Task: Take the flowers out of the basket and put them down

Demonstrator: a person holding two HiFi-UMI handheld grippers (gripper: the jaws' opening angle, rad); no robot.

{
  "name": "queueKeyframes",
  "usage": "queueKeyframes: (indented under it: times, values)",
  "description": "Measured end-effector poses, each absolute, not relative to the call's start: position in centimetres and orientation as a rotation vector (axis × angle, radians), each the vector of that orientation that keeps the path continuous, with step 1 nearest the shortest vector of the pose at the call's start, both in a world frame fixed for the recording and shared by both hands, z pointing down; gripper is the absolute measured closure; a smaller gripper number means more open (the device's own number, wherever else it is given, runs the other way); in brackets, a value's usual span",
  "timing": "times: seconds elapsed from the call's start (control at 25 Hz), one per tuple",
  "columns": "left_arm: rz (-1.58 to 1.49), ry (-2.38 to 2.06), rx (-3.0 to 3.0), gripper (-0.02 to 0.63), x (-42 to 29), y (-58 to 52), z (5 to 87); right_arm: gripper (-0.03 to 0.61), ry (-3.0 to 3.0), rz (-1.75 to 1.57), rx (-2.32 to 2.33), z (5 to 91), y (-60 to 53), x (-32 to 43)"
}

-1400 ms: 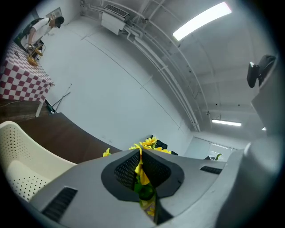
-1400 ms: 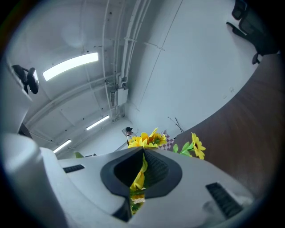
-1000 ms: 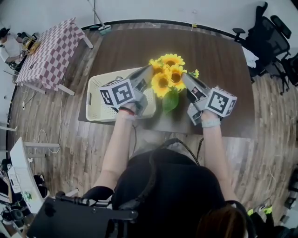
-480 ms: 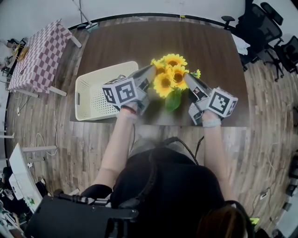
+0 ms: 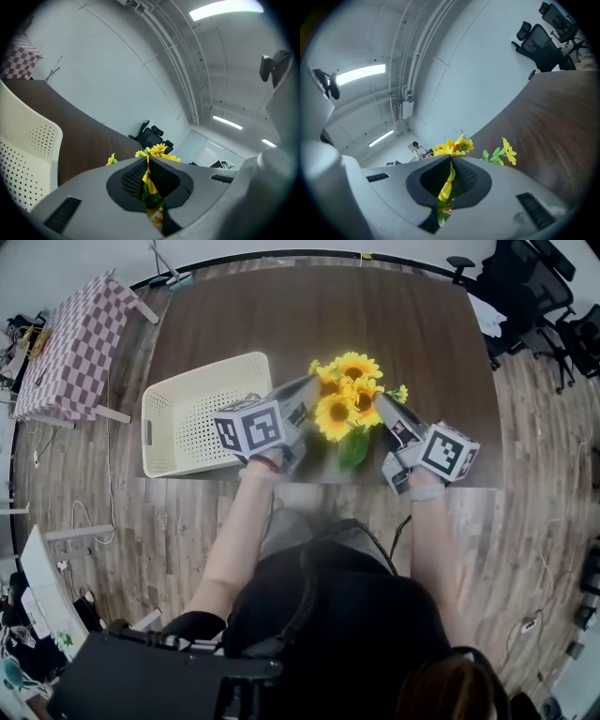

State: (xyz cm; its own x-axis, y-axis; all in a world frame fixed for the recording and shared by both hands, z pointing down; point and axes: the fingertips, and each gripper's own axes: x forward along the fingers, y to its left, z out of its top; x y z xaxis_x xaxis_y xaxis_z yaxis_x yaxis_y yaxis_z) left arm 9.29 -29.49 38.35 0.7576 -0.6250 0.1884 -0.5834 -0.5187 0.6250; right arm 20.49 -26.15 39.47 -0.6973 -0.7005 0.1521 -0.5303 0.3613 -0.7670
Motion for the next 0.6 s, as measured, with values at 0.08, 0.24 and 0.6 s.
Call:
queueKeyframes:
  times: [0.08, 0.24, 0.6]
  values:
    - [-0.08, -0.896, 2.244, 0.604, 9.5, -29.3, 39.0, 0.577, 2.421, -1.26, -1.104, 39.9, -26.0, 20.6]
    - [-0.073, -0.914, 2.215, 0.604, 10.1, -28.6, 40.1, 0.577, 2.424, -1.299, -1.107, 40.9, -25.5, 21.4]
    - [-0.067, -0.95, 2.164, 0.604, 9.9, -27.3, 42.7, 0.577, 2.418, -1.368, -1.075, 43.3, -24.6, 21.2]
